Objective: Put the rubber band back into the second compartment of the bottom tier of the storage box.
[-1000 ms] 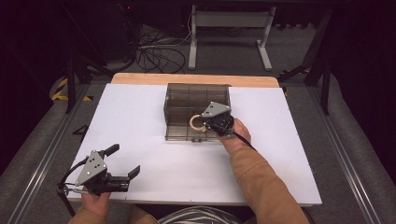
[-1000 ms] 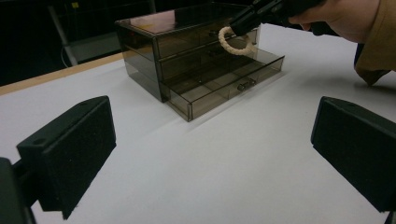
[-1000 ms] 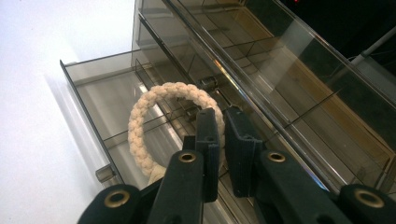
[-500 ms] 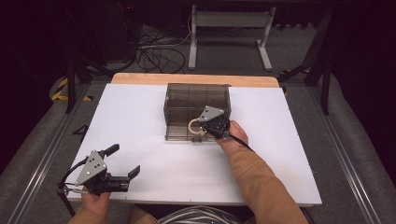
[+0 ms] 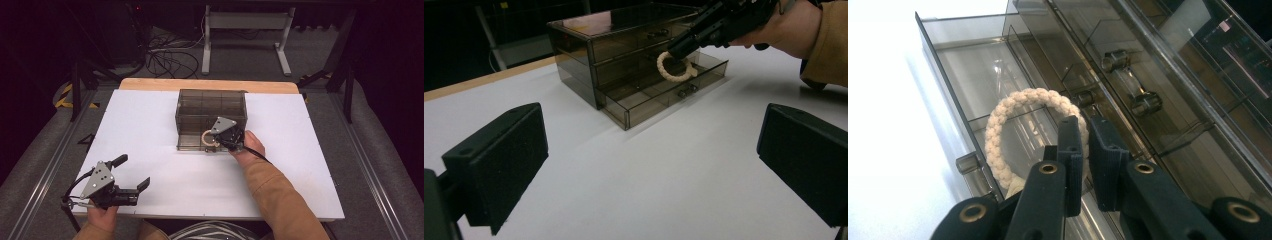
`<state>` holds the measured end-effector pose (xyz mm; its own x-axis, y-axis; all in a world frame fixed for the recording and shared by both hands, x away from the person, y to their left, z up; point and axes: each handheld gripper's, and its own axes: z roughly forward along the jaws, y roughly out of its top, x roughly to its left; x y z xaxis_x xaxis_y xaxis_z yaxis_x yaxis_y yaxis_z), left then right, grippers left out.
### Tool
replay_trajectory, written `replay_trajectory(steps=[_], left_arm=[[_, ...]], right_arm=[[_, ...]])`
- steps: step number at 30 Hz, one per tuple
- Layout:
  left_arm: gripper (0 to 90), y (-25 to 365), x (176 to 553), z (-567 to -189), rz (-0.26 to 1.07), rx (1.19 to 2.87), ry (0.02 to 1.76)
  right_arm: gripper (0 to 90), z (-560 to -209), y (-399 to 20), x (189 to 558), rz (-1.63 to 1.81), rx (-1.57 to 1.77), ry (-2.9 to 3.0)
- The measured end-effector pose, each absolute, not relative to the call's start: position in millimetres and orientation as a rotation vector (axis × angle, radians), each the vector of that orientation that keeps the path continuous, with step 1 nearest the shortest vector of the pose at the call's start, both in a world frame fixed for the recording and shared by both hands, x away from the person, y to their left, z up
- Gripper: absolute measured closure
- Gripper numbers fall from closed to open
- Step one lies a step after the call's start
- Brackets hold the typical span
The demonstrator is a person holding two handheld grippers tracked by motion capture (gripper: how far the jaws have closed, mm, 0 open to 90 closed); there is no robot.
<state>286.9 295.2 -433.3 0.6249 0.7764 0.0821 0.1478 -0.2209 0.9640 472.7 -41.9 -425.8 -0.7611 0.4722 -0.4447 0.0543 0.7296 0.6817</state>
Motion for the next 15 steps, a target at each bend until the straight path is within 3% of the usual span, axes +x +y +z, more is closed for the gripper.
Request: replay_trajectory(steps=[15], left_arm=[[0.6,295.3,286.7,-433.3,0.698,1.725,0.758]], right_arm=[[84.3,-430.2,-41.6,474.5,0.852,0.406,2.313]])
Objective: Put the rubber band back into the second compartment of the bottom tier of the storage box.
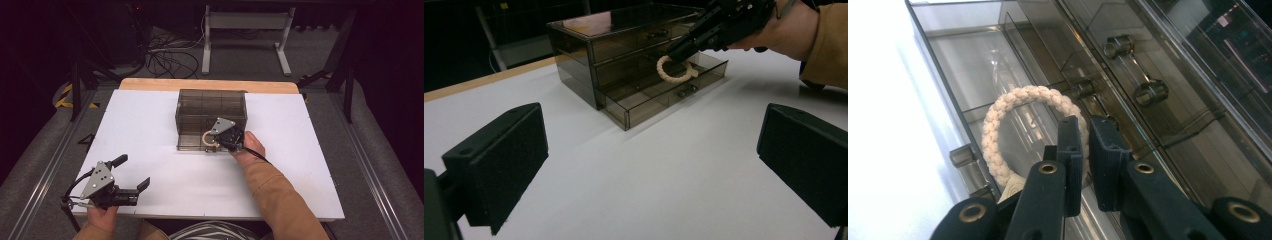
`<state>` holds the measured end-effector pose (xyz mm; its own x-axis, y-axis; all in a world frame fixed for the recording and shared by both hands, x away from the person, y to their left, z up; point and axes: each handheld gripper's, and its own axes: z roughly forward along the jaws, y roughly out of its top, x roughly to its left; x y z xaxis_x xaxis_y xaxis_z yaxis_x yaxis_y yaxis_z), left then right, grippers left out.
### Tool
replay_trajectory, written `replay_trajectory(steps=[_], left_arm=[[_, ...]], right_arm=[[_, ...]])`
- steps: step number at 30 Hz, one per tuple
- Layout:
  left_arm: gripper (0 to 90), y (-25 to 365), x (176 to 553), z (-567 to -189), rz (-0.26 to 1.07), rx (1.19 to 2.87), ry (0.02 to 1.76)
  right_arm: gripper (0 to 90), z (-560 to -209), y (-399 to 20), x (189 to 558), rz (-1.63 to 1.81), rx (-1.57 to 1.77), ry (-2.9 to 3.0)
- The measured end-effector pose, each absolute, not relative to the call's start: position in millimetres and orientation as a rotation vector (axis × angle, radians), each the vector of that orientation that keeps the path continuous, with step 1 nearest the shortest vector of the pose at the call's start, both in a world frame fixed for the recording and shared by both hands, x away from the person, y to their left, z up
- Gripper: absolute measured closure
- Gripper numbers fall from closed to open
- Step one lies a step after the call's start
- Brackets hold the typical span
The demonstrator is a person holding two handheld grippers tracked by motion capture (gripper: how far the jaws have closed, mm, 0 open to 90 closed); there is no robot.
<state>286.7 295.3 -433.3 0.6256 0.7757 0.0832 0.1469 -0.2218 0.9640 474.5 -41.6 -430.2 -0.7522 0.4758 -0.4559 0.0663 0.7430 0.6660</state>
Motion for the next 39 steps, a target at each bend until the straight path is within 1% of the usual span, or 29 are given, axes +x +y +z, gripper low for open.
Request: replay_trajectory(steps=[28,31,33,36,39], left_arm=[[0.6,295.2,287.0,-433.5,0.697,1.726,0.759],[0.6,295.3,287.0,-433.5,0.697,1.723,0.76],[0.6,295.2,287.0,-433.5,0.696,1.723,0.76],[0.6,295.2,287.1,-433.5,0.697,1.723,0.76],[0.6,295.3,287.3,-433.6,0.697,1.723,0.761]], right_arm=[[83.4,-434.5,-38.7,475.3,0.848,0.405,2.334],[79.6,-435.0,-39.8,476.8,0.856,0.409,2.357],[72.4,-435.5,-39.6,477.5,0.875,0.428,2.371],[71.3,-435.1,-40.4,477.9,0.89,0.428,2.383],[67.1,-432.6,-41.3,477.2,0.928,0.435,2.389]])
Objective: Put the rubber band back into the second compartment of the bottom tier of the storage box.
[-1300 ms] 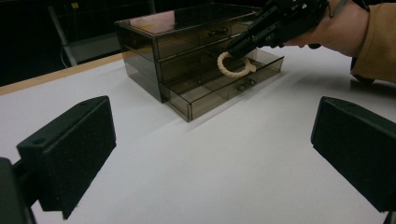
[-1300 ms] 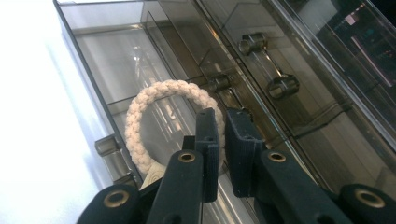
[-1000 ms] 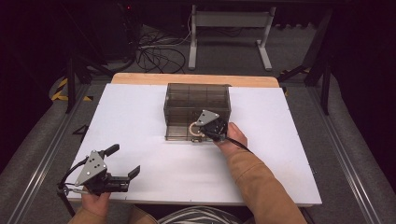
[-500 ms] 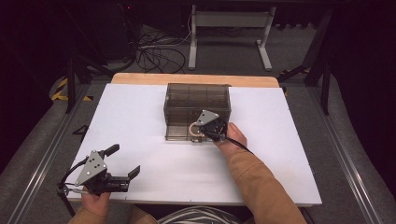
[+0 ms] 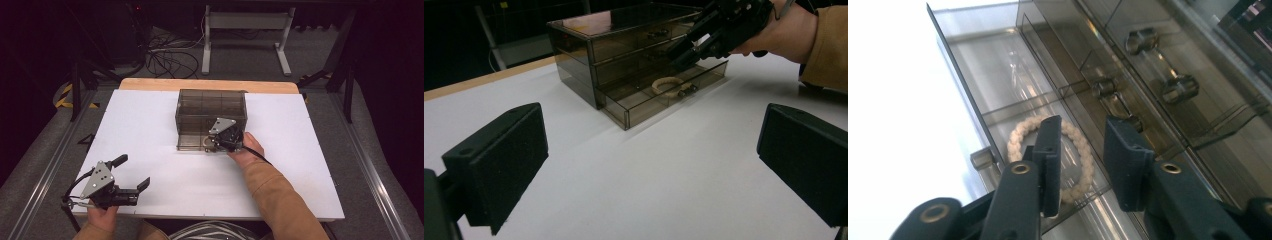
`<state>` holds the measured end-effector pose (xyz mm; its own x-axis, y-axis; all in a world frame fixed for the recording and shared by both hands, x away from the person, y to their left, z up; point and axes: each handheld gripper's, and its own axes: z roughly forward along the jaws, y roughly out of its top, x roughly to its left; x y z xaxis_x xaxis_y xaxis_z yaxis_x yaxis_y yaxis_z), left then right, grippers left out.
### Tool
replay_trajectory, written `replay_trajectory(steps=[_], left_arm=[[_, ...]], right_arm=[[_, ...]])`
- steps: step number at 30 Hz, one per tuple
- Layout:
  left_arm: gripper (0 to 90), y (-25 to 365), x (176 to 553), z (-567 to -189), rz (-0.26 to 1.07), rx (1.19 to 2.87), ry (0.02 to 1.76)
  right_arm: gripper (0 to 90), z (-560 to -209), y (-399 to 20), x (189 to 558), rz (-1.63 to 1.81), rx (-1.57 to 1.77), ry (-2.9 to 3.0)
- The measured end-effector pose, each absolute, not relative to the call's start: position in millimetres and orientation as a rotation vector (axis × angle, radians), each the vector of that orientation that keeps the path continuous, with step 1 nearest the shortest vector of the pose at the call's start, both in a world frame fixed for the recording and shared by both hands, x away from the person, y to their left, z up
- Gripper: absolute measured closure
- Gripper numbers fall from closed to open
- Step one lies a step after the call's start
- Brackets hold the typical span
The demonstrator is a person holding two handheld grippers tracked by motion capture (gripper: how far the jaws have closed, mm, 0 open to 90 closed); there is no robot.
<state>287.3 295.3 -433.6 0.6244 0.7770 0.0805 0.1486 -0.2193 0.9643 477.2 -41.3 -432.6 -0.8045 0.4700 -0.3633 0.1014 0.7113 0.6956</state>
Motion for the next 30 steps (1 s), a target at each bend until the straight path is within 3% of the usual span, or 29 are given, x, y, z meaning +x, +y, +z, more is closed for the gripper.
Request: replay_trajectory(steps=[13,30], left_arm=[[0.6,294.5,287.5,-433.2,0.696,1.723,0.759],[0.6,293.3,288.5,-432.8,0.694,1.722,0.751]], right_arm=[[29.8,-410.4,-44.4,463.8,1.149,0.464,2.374],[13.5,-391.0,-51.4,447.7,1.282,0.466,2.329]])
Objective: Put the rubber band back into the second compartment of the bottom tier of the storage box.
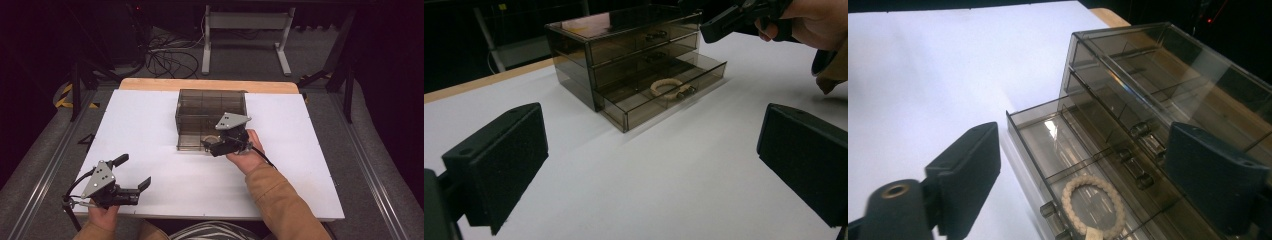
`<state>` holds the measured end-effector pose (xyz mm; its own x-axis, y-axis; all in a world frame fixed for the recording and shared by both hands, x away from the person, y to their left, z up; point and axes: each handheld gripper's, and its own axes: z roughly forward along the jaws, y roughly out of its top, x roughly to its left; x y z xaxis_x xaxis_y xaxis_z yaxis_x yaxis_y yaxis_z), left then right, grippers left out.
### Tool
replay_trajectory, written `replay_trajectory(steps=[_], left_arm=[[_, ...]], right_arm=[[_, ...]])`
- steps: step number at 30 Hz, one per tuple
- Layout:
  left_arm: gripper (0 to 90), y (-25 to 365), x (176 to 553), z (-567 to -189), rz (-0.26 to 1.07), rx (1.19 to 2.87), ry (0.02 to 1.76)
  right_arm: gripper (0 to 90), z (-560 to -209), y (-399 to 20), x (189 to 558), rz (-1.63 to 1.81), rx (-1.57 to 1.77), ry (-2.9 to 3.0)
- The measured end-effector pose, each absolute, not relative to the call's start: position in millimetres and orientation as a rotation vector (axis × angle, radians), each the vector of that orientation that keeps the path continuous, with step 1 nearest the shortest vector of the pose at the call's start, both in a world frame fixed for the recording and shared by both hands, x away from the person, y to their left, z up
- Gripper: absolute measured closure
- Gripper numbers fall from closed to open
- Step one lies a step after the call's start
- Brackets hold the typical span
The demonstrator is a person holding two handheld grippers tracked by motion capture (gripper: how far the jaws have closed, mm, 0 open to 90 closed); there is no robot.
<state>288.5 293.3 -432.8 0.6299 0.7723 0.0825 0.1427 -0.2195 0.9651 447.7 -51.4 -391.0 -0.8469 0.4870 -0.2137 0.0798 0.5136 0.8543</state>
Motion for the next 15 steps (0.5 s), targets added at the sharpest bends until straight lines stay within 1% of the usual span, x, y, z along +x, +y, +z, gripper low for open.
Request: replay_trajectory(steps=[8,15], left_arm=[[0.6,292.8,290.1,-432.7,0.695,1.727,0.746],[0.6,292.3,289.9,-432.7,0.691,1.723,0.75]], right_arm=[[3.0,-384.9,-56.1,443.1,1.333,0.464,2.335],[1.6,-376.7,-62.5,435.7,1.391,0.447,2.32]])
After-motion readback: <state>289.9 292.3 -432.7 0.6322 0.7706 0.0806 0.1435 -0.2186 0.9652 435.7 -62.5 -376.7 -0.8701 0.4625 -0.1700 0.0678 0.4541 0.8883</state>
